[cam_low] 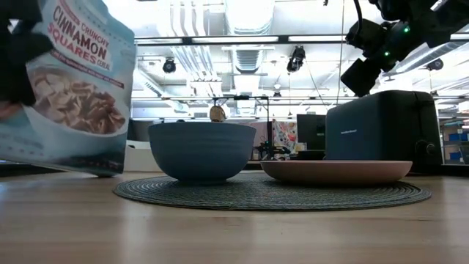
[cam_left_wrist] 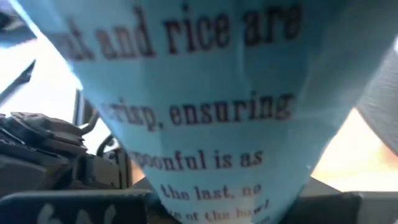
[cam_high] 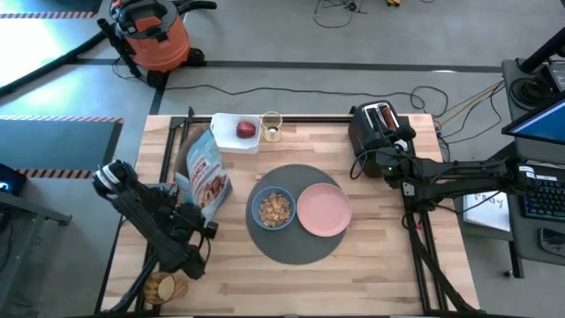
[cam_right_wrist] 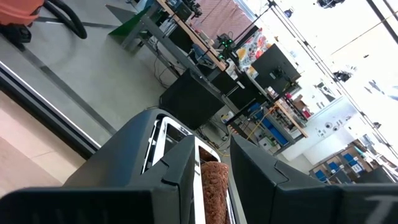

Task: Arrange a breakfast setting
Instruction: Pour the cereal from the blue cereal box into the blue bowl on the gray mat

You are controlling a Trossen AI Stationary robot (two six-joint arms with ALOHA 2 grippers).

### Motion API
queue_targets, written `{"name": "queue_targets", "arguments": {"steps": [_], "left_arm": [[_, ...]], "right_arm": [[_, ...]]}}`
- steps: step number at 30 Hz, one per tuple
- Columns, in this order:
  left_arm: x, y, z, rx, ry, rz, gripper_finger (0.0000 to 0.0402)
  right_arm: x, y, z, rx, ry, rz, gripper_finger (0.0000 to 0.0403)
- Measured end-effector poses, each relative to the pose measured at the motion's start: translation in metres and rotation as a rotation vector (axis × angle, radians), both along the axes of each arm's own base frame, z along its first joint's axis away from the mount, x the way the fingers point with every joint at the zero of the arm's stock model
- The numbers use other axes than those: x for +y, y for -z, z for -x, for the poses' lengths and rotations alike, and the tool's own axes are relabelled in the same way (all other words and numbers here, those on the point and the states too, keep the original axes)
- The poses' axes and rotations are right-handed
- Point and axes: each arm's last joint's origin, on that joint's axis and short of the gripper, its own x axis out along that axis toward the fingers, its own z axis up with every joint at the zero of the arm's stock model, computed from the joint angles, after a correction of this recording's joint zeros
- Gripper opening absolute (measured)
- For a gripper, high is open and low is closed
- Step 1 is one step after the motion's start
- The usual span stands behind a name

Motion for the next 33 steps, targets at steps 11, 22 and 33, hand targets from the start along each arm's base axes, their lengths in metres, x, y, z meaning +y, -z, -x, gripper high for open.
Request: {"name": "queue_targets", "arguments": {"steps": [11, 22, 33], "left_arm": [[0.010, 0.037, -0.024, 0.106, -0.143, -0.122, 0.0101], [0.035, 0.054, -0.052, 0.184, -0.376, -0.139, 0.0101], [0.069, 0.060, -0.057, 0.232, -0.506, -0.155, 0.0125]], "right_arm": [[0.000, 0.000, 0.000, 0.000, 0.000, 0.000, 0.0093], [0.000, 0.000, 0.000, 0.000, 0.000, 0.000, 0.0093], [0.000, 0.000, 0.000, 0.000, 0.000, 0.000, 0.0093]]}}
